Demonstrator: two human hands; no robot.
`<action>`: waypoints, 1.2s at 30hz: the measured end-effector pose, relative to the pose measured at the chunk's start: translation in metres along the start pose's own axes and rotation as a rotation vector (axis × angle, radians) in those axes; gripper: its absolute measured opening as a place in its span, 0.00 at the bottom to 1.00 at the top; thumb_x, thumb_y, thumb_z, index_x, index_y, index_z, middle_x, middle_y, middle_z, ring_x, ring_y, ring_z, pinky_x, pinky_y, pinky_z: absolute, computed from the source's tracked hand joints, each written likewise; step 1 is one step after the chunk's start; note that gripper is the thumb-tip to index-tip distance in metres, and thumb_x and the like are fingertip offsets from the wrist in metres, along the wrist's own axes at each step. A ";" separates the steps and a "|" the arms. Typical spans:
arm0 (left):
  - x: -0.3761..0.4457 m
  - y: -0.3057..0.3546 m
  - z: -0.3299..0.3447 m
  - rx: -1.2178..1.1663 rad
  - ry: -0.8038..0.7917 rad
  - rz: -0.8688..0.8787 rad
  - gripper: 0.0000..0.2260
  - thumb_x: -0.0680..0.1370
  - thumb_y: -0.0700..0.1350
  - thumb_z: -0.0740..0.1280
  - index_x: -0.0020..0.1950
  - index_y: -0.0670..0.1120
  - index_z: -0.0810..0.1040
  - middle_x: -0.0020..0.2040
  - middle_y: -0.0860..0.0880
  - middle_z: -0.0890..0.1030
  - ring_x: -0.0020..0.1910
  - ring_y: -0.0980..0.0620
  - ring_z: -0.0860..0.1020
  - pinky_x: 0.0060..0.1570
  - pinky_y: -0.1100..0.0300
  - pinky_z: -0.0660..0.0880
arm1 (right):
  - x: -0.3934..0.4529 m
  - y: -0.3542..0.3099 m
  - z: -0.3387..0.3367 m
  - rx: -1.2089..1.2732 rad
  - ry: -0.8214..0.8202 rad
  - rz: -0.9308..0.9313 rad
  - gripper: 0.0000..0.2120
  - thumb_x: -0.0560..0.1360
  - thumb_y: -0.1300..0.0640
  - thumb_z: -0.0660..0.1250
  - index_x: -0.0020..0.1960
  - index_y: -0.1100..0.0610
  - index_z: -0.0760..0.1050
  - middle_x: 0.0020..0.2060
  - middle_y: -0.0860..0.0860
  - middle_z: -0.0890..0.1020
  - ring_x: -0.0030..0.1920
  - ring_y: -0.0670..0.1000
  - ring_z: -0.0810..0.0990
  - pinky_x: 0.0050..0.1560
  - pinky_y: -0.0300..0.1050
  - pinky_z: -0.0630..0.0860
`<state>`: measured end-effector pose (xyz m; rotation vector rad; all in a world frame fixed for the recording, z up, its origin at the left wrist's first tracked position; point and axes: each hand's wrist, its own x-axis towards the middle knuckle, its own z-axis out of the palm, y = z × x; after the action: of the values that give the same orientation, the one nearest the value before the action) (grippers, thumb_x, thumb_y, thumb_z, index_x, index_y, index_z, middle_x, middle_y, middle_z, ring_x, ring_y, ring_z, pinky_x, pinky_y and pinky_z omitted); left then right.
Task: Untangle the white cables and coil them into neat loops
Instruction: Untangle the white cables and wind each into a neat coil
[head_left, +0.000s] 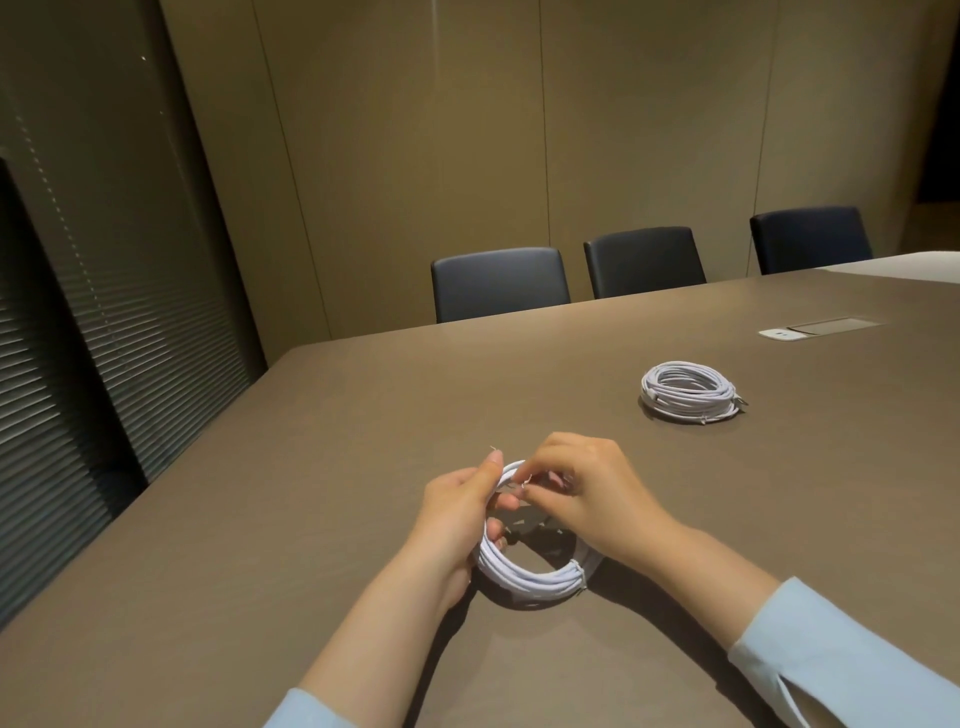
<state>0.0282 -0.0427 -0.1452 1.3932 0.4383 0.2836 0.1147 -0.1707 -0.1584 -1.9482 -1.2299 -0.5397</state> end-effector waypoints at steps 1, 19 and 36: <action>0.000 0.000 0.000 -0.012 0.005 0.013 0.16 0.80 0.50 0.65 0.51 0.37 0.81 0.34 0.47 0.77 0.21 0.55 0.64 0.23 0.66 0.65 | 0.001 0.000 -0.002 0.008 0.009 -0.006 0.04 0.71 0.51 0.72 0.43 0.50 0.83 0.35 0.42 0.76 0.36 0.44 0.75 0.37 0.49 0.76; -0.007 0.009 -0.003 0.081 -0.242 -0.078 0.09 0.77 0.39 0.66 0.53 0.36 0.81 0.41 0.40 0.83 0.22 0.58 0.60 0.21 0.67 0.57 | 0.008 -0.014 -0.031 0.597 -0.242 0.330 0.08 0.76 0.60 0.70 0.45 0.48 0.85 0.42 0.50 0.86 0.45 0.50 0.84 0.51 0.49 0.80; -0.015 0.018 -0.006 -0.004 -0.441 -0.208 0.06 0.75 0.42 0.70 0.45 0.42 0.86 0.43 0.43 0.82 0.21 0.58 0.58 0.23 0.69 0.55 | 0.012 -0.019 -0.055 0.636 -0.322 0.437 0.07 0.74 0.58 0.70 0.51 0.53 0.84 0.42 0.50 0.86 0.44 0.48 0.84 0.47 0.41 0.80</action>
<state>0.0132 -0.0410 -0.1264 1.3472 0.2121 -0.1923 0.1052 -0.2021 -0.1081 -1.6922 -0.9521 0.3671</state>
